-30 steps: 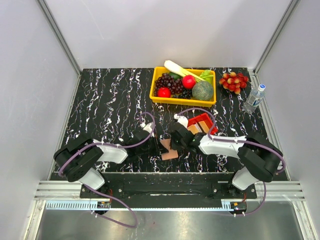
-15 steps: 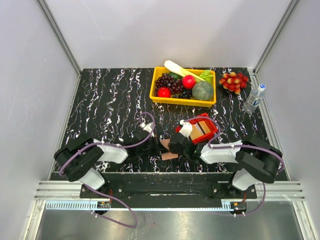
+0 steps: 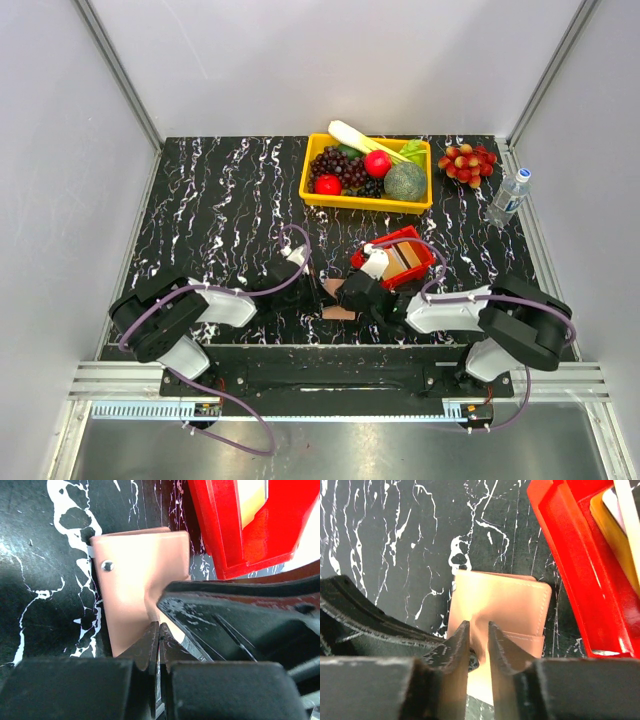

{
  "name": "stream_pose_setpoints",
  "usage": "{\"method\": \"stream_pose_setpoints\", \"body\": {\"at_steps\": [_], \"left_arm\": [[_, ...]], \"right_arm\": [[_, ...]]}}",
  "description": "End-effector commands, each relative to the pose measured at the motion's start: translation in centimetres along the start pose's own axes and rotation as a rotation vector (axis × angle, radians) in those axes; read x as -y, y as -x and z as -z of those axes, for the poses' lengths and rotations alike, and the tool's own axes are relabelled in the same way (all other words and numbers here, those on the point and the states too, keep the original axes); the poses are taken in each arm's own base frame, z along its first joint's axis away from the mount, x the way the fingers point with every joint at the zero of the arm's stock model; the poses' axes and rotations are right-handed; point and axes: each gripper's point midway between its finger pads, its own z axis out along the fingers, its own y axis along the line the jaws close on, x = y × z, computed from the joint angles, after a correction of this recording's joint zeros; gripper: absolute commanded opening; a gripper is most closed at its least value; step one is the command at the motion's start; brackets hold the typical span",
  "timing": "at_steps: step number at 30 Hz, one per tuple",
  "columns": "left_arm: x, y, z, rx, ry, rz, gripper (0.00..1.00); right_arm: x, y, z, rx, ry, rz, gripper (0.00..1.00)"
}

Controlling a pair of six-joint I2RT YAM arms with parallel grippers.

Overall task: Put the credit cards into the card holder
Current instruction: Close the card holder at the center of the board.

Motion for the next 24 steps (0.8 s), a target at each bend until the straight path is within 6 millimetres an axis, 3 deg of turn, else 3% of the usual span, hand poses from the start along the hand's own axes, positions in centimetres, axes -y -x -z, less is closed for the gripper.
{"method": "stream_pose_setpoints", "body": {"at_steps": [1, 3, 7, 14, 24], "left_arm": [[-1.8, -0.1, 0.0, 0.024, 0.062, -0.009, 0.00], [-1.8, 0.0, 0.1, 0.026, 0.061, -0.014, 0.00], [-1.5, 0.3, 0.1, 0.033, 0.052, -0.024, 0.00], [-1.2, 0.2, -0.1, 0.025, 0.040, -0.027, 0.00], [-1.1, 0.0, -0.1, 0.017, 0.033, -0.031, 0.00]], "right_arm": [[-0.3, 1.3, 2.1, -0.033, -0.028, 0.223, 0.34], [-1.9, 3.4, 3.2, 0.002, -0.002, 0.257, 0.40], [-0.8, 4.3, 4.7, -0.041, -0.097, 0.350, 0.43], [0.5, 1.9, 4.8, -0.214, -0.214, 0.378, 0.43], [0.7, 0.8, 3.7, -0.276, -0.285, 0.394, 0.37]]}}
